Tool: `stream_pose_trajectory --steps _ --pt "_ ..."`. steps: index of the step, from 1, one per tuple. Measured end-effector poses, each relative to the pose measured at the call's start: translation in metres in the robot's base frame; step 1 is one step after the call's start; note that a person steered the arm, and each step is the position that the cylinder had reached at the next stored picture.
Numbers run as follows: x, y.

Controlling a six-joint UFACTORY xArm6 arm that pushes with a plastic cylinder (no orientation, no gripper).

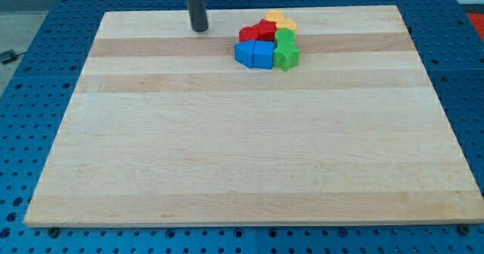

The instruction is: Place your arm close to the yellow blocks

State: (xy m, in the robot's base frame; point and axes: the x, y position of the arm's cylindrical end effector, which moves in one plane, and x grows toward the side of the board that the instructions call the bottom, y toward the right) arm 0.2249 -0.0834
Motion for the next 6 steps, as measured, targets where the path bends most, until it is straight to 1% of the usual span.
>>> stream_pose_trajectory --steps 1,2,4,5,6 --pt "-0.026 0.045" --pt "-0.032 0.082" --pt "-0.010 0.172" --pt "0.005 0.174" --pt "0.018 0.144"
